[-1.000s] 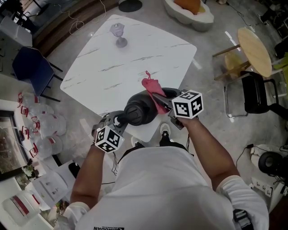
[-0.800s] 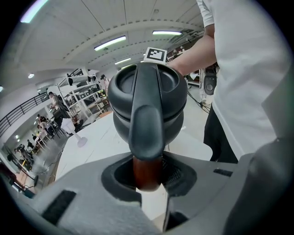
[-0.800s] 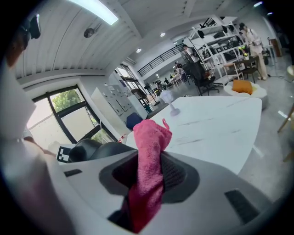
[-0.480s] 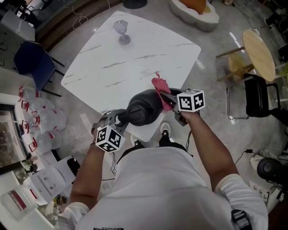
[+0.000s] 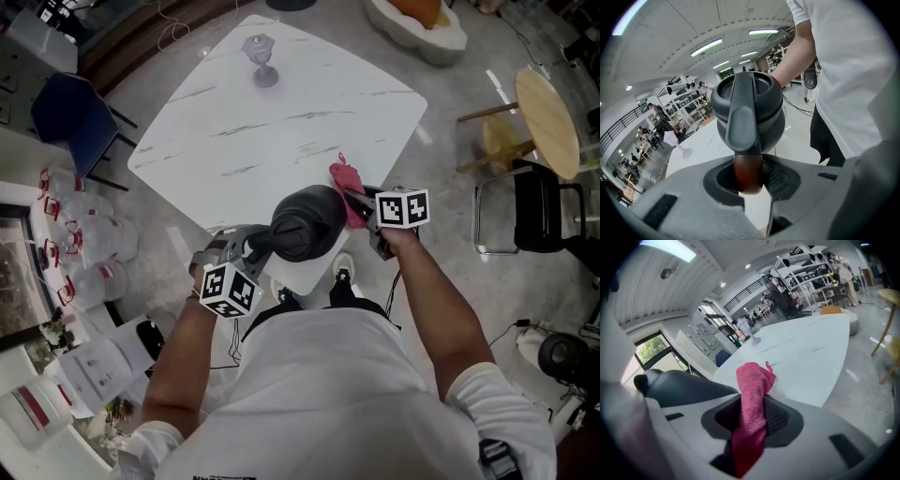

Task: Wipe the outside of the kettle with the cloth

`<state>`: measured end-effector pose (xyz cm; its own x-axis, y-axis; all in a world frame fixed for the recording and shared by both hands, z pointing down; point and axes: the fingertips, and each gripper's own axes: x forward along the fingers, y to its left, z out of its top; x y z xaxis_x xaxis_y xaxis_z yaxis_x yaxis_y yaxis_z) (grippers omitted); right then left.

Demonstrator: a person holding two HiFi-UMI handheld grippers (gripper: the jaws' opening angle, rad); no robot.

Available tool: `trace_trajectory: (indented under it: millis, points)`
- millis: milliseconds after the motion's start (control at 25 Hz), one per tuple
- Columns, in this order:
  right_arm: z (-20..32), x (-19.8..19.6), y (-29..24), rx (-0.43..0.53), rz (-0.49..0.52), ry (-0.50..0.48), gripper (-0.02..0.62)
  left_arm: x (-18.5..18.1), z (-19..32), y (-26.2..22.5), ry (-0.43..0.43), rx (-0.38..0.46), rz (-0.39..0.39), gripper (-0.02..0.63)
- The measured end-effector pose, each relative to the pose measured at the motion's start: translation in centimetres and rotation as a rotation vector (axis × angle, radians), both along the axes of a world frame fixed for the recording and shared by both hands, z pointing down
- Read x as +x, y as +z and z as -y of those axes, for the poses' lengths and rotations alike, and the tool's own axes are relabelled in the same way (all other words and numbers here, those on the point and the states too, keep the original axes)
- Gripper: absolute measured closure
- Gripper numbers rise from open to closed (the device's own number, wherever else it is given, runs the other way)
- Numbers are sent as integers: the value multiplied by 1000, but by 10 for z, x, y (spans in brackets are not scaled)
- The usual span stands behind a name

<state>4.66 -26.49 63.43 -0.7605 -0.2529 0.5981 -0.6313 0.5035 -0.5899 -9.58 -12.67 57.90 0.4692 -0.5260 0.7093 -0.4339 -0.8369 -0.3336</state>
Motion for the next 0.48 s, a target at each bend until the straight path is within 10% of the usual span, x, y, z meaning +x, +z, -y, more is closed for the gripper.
trace_trajectory:
  millis: [480]
  points:
    - [-1, 20, -36, 90, -42, -19, 468, 6, -2, -3, 61, 48, 61, 512]
